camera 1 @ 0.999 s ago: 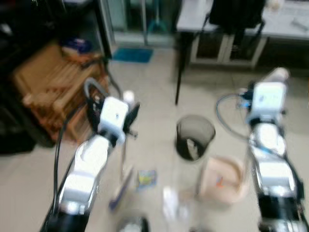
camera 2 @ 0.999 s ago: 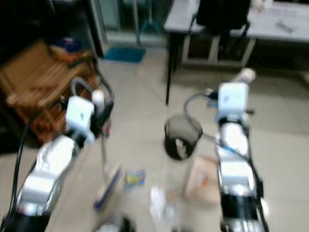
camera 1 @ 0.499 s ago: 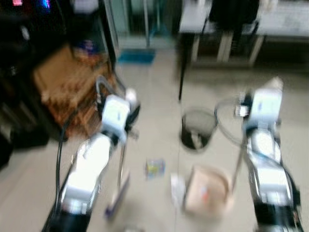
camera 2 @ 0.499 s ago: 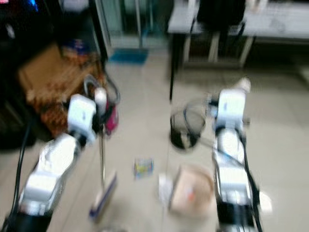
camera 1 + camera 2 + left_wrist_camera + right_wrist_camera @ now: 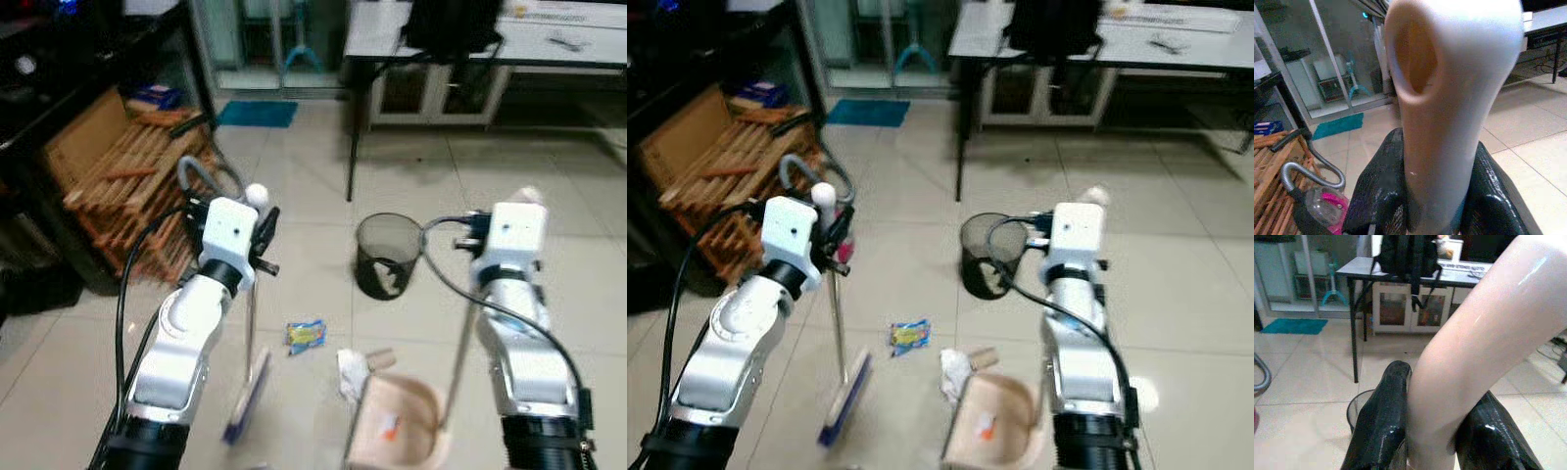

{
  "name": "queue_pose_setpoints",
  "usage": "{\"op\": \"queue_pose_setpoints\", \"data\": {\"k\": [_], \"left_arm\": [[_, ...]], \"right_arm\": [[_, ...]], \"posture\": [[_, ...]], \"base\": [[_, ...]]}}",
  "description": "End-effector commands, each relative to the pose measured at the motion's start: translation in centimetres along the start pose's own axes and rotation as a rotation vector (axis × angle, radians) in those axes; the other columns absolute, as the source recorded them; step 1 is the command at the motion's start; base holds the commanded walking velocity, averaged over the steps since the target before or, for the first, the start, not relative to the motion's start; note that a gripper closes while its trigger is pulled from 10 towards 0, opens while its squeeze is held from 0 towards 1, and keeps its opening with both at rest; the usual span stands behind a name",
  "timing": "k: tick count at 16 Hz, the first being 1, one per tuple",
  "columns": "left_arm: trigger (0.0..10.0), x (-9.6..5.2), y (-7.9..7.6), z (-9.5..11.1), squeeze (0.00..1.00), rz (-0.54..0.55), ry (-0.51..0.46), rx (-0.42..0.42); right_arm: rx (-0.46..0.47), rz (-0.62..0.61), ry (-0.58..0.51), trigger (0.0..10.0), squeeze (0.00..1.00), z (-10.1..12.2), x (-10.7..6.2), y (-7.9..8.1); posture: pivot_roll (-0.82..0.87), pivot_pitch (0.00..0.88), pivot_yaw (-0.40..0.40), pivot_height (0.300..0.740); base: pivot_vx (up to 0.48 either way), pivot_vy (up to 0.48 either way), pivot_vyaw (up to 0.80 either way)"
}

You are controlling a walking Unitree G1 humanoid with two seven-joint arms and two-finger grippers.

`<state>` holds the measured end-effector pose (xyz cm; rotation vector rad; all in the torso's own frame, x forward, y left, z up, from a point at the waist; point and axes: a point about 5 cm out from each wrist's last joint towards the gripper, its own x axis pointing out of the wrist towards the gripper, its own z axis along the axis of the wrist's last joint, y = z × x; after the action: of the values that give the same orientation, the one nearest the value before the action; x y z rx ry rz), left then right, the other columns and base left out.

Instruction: Sweep floor

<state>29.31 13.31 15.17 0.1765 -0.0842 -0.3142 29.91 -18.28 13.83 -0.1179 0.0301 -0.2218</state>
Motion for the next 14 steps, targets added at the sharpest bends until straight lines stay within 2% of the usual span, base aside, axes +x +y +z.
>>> {"op": "queue_pose_setpoints", "data": {"k": [1,7,12,14], "left_arm": [[10.0,0.39,0.33,1.16,0.00,0.016,-0.054,0.026],[10.0,0.54,0.29,1.07,0.00,0.010,-0.053,0.027],[10.0,0.60,0.40,1.10,0.00,0.010,-0.053,0.038],[10.0,0.67,0.36,1.00,0.00,0.004,-0.053,0.034]], "right_arm": [[0.001,-0.014,-0.024,10.0,0.00,0.73,0.10,-0.34],[0.027,-0.026,0.004,10.0,0.00,0.19,-0.01,-0.46],[0.025,-0.034,-0.009,10.0,0.00,0.09,0.16,-0.32],[0.019,-0.045,-0.016,10.0,0.00,0.09,0.22,-0.39]], "posture": [[-0.04,0.042,0.044,0.740],[-0.04,0.045,0.050,0.740],[-0.03,0.047,0.056,0.740],[-0.03,0.050,0.060,0.740]], "base": [[0.334,0.000,-0.60],[0.338,0.000,-0.59],[0.328,0.000,0.00],[0.000,0.000,0.00]]}}
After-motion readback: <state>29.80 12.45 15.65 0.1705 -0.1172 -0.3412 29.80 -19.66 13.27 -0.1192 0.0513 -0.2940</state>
